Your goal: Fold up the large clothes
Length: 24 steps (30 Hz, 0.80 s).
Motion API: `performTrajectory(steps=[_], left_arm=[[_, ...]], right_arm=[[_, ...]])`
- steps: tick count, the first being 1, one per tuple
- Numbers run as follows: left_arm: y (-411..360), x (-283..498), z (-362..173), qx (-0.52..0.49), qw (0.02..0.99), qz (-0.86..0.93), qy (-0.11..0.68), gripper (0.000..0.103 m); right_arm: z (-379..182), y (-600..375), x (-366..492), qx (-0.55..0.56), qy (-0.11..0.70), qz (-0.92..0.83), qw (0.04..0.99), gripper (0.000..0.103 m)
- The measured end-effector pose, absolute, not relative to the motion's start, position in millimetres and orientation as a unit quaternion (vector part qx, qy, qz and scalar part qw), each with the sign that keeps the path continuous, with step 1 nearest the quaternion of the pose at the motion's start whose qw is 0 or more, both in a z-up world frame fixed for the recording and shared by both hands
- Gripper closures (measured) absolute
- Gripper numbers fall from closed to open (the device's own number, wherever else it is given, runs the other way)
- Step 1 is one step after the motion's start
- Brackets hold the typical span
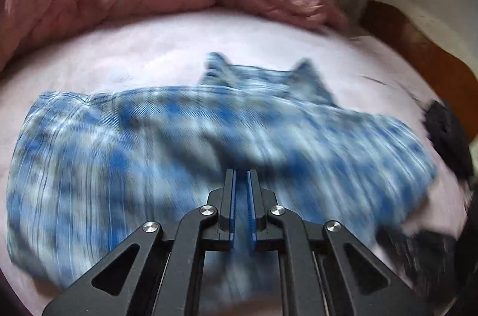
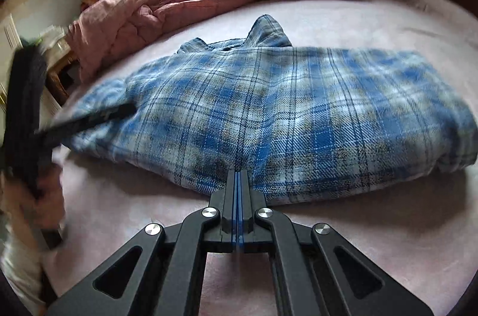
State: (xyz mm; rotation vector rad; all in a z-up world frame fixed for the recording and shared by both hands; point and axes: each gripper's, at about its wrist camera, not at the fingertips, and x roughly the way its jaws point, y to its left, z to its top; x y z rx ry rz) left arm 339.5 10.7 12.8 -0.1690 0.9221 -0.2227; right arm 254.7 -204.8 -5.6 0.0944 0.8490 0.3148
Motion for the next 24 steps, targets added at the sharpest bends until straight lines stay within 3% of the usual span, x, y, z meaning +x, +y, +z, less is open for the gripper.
performTrajectory(steps=[7,16,24], left_arm=[[9,392,0,-0.11,0.861,-0.102,0.486,0.099],[-10,253,1,-0.028,0.893,-0.129,0.43,0.1],[9,248,-12,-0.069,0.9,-0.115,0.415,0.1]], right_arm=[[-8,-216,259,0.075,0.413,0.166,0.892,0.103],[-7,-215,257,0.073,0.411,0.155,0.896,0.103],[4,-227,239,0.084,0.375,0.132,0.914,0.103]])
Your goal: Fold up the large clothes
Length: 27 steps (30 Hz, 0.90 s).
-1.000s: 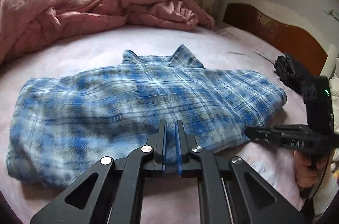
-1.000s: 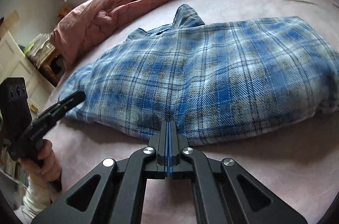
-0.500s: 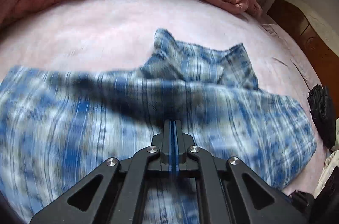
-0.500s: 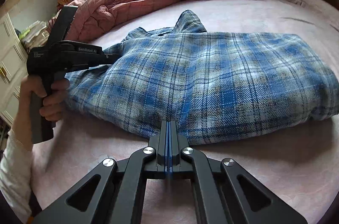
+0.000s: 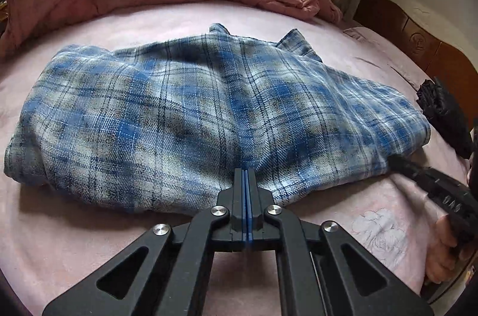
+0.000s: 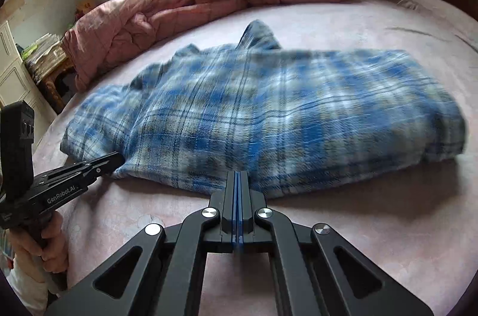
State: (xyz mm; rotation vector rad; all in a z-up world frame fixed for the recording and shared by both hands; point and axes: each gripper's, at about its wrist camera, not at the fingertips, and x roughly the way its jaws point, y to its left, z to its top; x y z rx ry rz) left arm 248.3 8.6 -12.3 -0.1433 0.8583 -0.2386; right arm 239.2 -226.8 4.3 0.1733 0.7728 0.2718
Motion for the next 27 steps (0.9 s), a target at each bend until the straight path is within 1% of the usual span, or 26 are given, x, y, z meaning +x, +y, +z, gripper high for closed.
performTrajectory(steps=[3,4,5,6,7,8,10,11,12,13,14,16,18,20,21,22,23,25,26,27], left_arm=[[6,244,-13,-0.067,0.903,-0.115,0.409,0.1],[5,243,-12,-0.065,0.904,-0.114,0.406,0.1],[5,240,-11,-0.061,0.908,-0.111,0.4,0.1],[5,237,-10,-0.058,0.91,-0.112,0.394,0.099],[4,235,-9,-0.055,0.913,-0.114,0.388,0.098],[3,235,-8,-0.052,0.915,-0.113,0.383,0.097],[1,232,-5,-0.045,0.921,-0.11,0.37,0.085],[0,230,-2,-0.042,0.924,-0.109,0.363,0.081],[0,226,0,-0.04,0.928,-0.11,0.353,0.073],[0,224,3,-0.04,0.932,-0.112,0.343,0.066],[0,220,6,-0.04,0.935,-0.116,0.332,0.063],[2,215,14,-0.044,0.941,-0.127,0.31,0.062],[7,209,25,-0.045,0.951,-0.121,0.28,0.06],[13,205,35,-0.043,0.961,-0.116,0.249,0.048],[18,204,40,-0.042,0.967,-0.102,0.229,0.035],[23,203,43,-0.043,0.973,-0.087,0.21,0.029],[28,202,43,-0.044,0.978,-0.075,0.191,0.029],[36,204,42,-0.057,0.978,-0.066,0.189,0.027],[40,207,40,-0.067,0.976,-0.068,0.194,0.027],[43,210,39,-0.074,0.975,-0.066,0.199,0.026]], right_arm=[[15,-253,231,0.137,0.346,0.112,0.921,0.103],[17,-264,229,0.158,0.357,0.075,0.918,0.103],[15,-275,228,0.169,0.389,0.009,0.906,0.098],[12,-284,227,0.183,0.411,-0.023,0.893,0.098],[9,-297,222,0.232,0.408,-0.006,0.883,0.098],[7,-306,219,0.273,0.396,0.017,0.877,0.097],[4,-325,218,0.316,0.386,0.015,0.867,0.092],[3,-332,220,0.324,0.379,0.01,0.867,0.082],[2,-340,225,0.326,0.376,0.004,0.867,0.063],[-1,-348,231,0.325,0.385,-0.01,0.864,0.052],[-3,-353,234,0.328,0.388,-0.011,0.861,0.048],[-2,-358,235,0.336,0.38,0.009,0.862,0.048],[2,-361,232,0.353,0.353,0.034,0.866,0.047],[3,-362,236,0.363,0.337,0.048,0.867,0.043],[2,-362,242,0.365,0.335,0.043,0.868,0.041],[0,-363,251,0.366,0.339,0.029,0.866,0.041],[-3,-364,263,0.371,0.348,0.016,0.861,0.041],[-8,-366,274,0.384,0.354,0.001,0.853,0.041],[-9,-365,274,0.389,0.347,-0.013,0.853,0.045],[-5,-359,269,0.372,0.341,-0.051,0.862,0.058]])
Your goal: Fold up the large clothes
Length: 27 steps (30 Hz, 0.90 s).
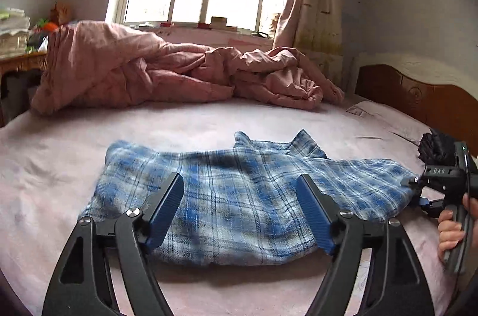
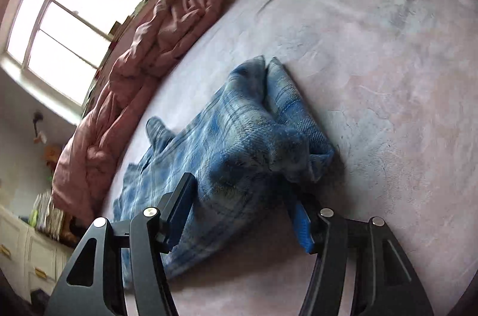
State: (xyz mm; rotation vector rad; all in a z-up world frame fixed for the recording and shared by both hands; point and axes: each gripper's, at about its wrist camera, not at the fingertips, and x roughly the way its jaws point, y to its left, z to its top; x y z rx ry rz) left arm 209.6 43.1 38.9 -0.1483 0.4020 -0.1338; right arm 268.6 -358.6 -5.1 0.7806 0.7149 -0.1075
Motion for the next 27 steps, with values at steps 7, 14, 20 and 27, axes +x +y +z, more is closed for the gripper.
performTrajectory(steps=[7,14,20,27], left_arm=[[68,206,52,-0.059,0.978,-0.019,0.198,0.022],[85,181,75,-0.045,0.99,0.004,0.137,0.018],[93,186,70,-0.065,0.986,-0.001,0.153,0.018],[75,188,59,-0.046,0.983,-0.009,0.178,0.016]], right_arm=[[29,-318,261,0.223,0.28,-0.104,0.928,0.089],[81,-247,245,0.123,0.219,0.001,0.968,0.099],[84,-163,241,0.046,0.245,0.085,0.965,0.1],[52,-243,239,0.182,0.262,0.011,0.948,0.059]])
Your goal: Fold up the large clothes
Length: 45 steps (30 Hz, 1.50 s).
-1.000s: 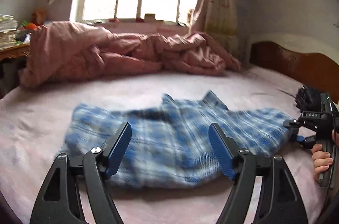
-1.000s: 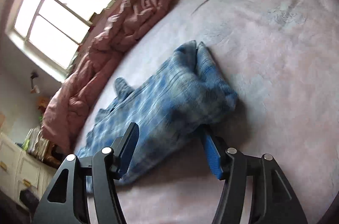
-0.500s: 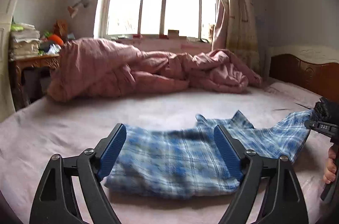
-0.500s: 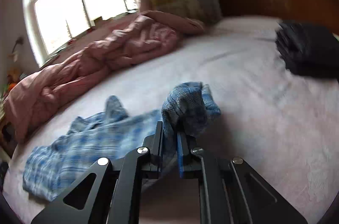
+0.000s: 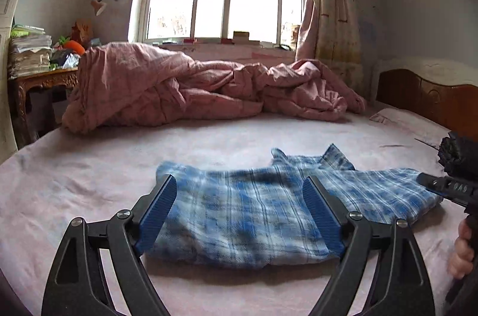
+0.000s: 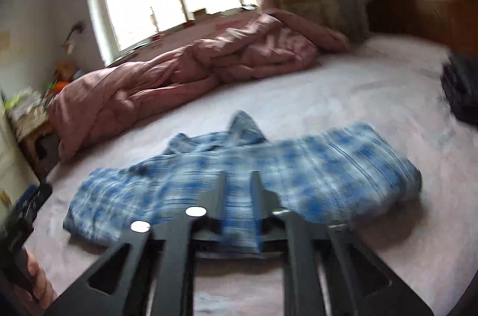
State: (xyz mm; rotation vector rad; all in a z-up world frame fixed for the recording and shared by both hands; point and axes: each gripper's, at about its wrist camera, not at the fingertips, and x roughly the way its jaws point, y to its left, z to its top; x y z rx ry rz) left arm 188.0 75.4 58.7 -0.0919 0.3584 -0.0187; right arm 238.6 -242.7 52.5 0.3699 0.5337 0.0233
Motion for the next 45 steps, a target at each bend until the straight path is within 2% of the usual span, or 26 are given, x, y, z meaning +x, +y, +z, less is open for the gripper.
performTrajectory(steps=[4,6,9,11,14,16,17,18,20,25,29,32,37,42,45], left_arm=[[56,187,49,-0.022,0.983,-0.035,0.179,0.015],[47,188,45,-0.003,0.986,-0.009,0.166,0.01],[44,194,42,-0.023,0.986,0.003,0.167,0.007],[46,195,40,-0.029,0.985,-0.004,0.168,0.001],[49,190,41,-0.035,0.987,-0.006,0.155,0.001],[46,189,43,-0.03,0.988,-0.01,0.149,0.001],[45,189,43,-0.027,0.989,-0.011,0.148,0.001],[45,189,44,-0.027,0.988,-0.016,0.149,0.0],[49,190,44,-0.042,0.987,-0.026,0.154,0.0],[76,201,42,-0.104,0.977,-0.001,0.184,0.001],[91,189,52,-0.108,0.983,0.019,0.147,0.001],[91,180,58,-0.093,0.987,0.038,0.127,0.001],[84,189,51,-0.083,0.983,0.046,0.158,0.001],[84,191,52,-0.081,0.983,0.047,0.159,0.001],[85,196,49,-0.085,0.981,0.042,0.172,0.001]], right_arm=[[47,-305,207,0.231,0.22,-0.09,0.944,0.046],[42,-326,202,0.243,0.224,-0.102,0.938,0.039],[15,-358,222,0.341,0.281,-0.029,0.897,0.039],[-10,-377,239,0.416,0.303,0.007,0.857,0.039],[-29,-396,241,0.503,0.26,-0.009,0.824,0.045],[-23,-389,249,0.479,0.271,-0.03,0.834,0.051],[-21,-385,254,0.462,0.278,-0.046,0.841,0.072],[-23,-383,259,0.461,0.275,-0.053,0.842,0.083],[-21,-381,261,0.464,0.269,-0.055,0.842,0.087],[31,-327,252,0.269,0.231,-0.041,0.934,0.09],[68,-274,246,0.197,0.21,0.036,0.957,0.09],[70,-218,249,0.121,0.221,0.068,0.965,0.09],[43,-162,259,0.071,0.279,0.126,0.949,0.09],[40,-161,263,0.11,0.294,0.143,0.939,0.09],[41,-152,261,0.078,0.302,0.148,0.938,0.087]])
